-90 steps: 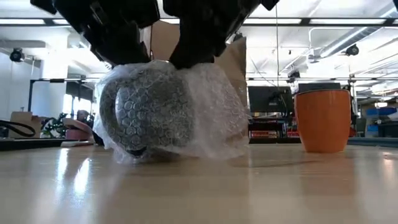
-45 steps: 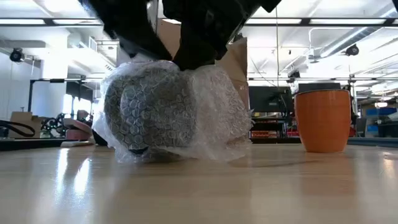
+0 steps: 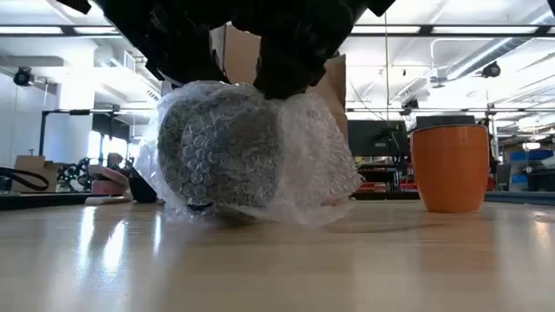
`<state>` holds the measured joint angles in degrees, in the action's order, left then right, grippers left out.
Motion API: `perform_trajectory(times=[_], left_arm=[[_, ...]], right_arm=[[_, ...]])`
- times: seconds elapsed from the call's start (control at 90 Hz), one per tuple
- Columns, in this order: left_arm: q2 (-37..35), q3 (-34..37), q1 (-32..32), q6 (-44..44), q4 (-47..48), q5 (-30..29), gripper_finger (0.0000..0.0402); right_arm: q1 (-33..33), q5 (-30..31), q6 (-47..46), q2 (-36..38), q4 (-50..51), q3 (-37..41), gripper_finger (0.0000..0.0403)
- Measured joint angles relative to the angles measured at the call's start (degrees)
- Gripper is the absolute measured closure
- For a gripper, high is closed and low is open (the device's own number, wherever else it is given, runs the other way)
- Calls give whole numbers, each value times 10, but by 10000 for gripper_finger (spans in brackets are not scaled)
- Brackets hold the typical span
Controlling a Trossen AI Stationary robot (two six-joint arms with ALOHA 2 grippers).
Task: Wrap mug
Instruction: Wrap the black mug with transparent bubble wrap
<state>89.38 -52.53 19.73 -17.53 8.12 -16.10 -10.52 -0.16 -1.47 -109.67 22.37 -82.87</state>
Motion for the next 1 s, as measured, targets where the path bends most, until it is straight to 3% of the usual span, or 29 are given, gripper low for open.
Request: perform_trajectory(times=[0.2, 0.489, 0.644, 0.822, 1.0], left_arm=[[-1, 2, 1, 1, 7, 15, 381], [-1, 2, 1, 1, 7, 11, 381], [-1, 2, 1, 1, 6, 10, 381], [-2, 2, 1, 1, 6, 8, 381], [-2, 1, 1, 1, 9, 7, 381]], right_arm=[[2, 6, -25, 9, -13, -2, 388], [1, -8, 2, 78, 21, -1, 281], [1, -10, -5, 113, 67, -2, 250], [-6, 5, -14, 78, 66, -2, 264], [-6, 36, -10, 12, 24, -2, 324]])
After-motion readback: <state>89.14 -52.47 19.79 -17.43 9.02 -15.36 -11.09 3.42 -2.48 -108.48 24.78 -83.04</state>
